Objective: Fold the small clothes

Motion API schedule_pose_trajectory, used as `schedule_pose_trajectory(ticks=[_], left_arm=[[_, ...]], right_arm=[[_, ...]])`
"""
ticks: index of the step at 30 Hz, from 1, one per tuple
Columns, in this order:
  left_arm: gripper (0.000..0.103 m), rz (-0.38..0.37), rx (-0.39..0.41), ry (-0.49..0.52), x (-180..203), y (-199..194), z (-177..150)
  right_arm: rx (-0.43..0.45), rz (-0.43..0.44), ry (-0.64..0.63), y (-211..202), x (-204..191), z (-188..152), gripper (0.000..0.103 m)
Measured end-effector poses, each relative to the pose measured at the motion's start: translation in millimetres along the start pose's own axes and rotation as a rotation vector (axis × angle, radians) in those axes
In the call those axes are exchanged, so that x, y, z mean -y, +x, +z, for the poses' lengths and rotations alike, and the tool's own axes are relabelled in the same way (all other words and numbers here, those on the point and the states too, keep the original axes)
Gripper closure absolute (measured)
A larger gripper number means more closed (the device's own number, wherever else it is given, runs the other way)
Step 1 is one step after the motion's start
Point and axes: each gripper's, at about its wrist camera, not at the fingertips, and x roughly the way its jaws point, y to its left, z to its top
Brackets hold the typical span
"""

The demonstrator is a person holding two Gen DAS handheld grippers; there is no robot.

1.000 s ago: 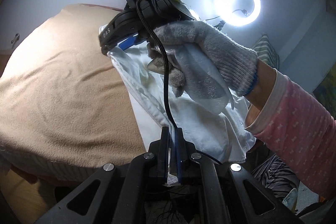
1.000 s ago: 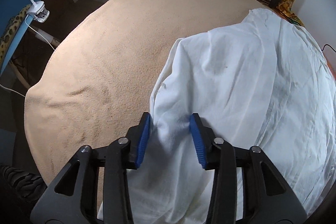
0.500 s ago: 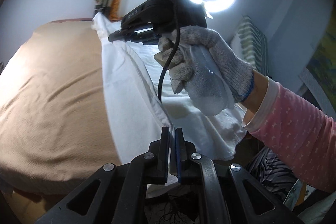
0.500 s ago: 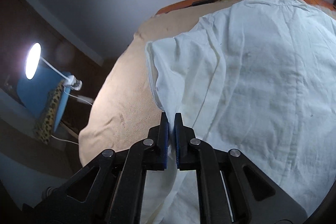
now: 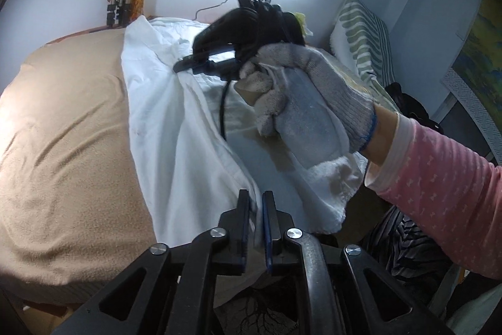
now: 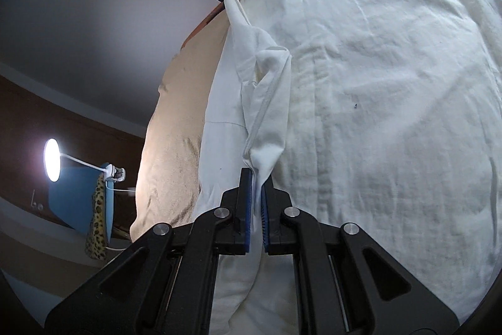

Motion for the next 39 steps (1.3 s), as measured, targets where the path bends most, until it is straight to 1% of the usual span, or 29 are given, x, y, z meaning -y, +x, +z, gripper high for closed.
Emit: schedule_pose_trajectory(ticks=[4, 5, 6, 7, 8, 9, 12, 15, 17, 20, 24, 27, 30, 31, 33, 34, 35, 36, 38, 39], left_arm=[[0.088, -0.039, 0.003, -0.002, 4, -3, -4], [0.086, -0.052, 0.006, 0.001, 5, -5, -6], [0.084, -0.065, 0.007, 0.012, 8, -9, -7], [0.081, -0.074, 0.009, 0.026, 11, -14, -10], [0.08, -0.075, 0.012, 0.04, 13, -18, -12], [0.079, -0.074, 0.014, 0.051, 15, -23, -16], [0.077, -0.06, 0.026, 0.054, 12, -39, -23], [0.075, -0.004, 0.053, 0.002, -8, -54, -26], [0.075, 0.024, 0.058, -0.077, -29, -57, -26], [0.075, -0.01, 0.037, -0.211, -59, -49, -28], [0.075, -0.044, -0.028, -0.258, -70, -26, -35], [0.075, -0.061, -0.074, -0.271, -71, -13, -41], [0.075, -0.095, -0.093, -0.305, -73, -5, -47], [0.075, -0.111, -0.094, -0.321, -75, -3, -49], [0.086, -0.138, -0.093, -0.345, -77, 0, -50], [0.092, -0.14, -0.093, -0.349, -77, 1, -49], [0.1, -0.138, -0.088, -0.349, -76, 2, -49], [0.1, -0.133, -0.083, -0.347, -75, -1, -48], [0.102, -0.148, -0.065, -0.367, -74, -13, -46], [0.102, -0.152, -0.053, -0.376, -73, -22, -44]], right_arm=[[-0.018, -0.048, -0.057, -3, -5, 5, 0.097], [-0.017, -0.06, -0.068, -7, -7, 6, 0.095], [-0.009, -0.074, -0.088, -14, -11, 7, 0.087], [-0.002, -0.095, -0.106, -21, -14, 6, 0.082], [0.003, -0.111, -0.125, -28, -17, 5, 0.073], [0.011, -0.115, -0.146, -39, -20, 3, 0.071], [0.008, -0.108, -0.175, -65, -27, -8, 0.071], [-0.024, -0.066, -0.164, -90, -28, -31, 0.071], [-0.059, -0.04, -0.159, -100, -29, -55, 0.071], [-0.106, -0.025, -0.165, -104, -32, -93, 0.071], [-0.175, -0.016, -0.172, -97, -30, -138, 0.068], [-0.211, -0.014, -0.16, -87, -24, -160, 0.068], [-0.24, 0.004, -0.143, -78, -18, -173, 0.068], [-0.233, 0.011, -0.145, -77, -18, -176, 0.068], [-0.232, 0.018, -0.158, -77, -20, -175, 0.069], [-0.236, 0.028, -0.161, -76, -21, -175, 0.071], [-0.241, 0.037, -0.163, -74, -22, -175, 0.084], [-0.246, 0.032, -0.166, -72, -23, -175, 0.094], [-0.242, 0.027, -0.163, -72, -26, -176, 0.096], [-0.24, 0.052, -0.154, -75, -28, -176, 0.097]])
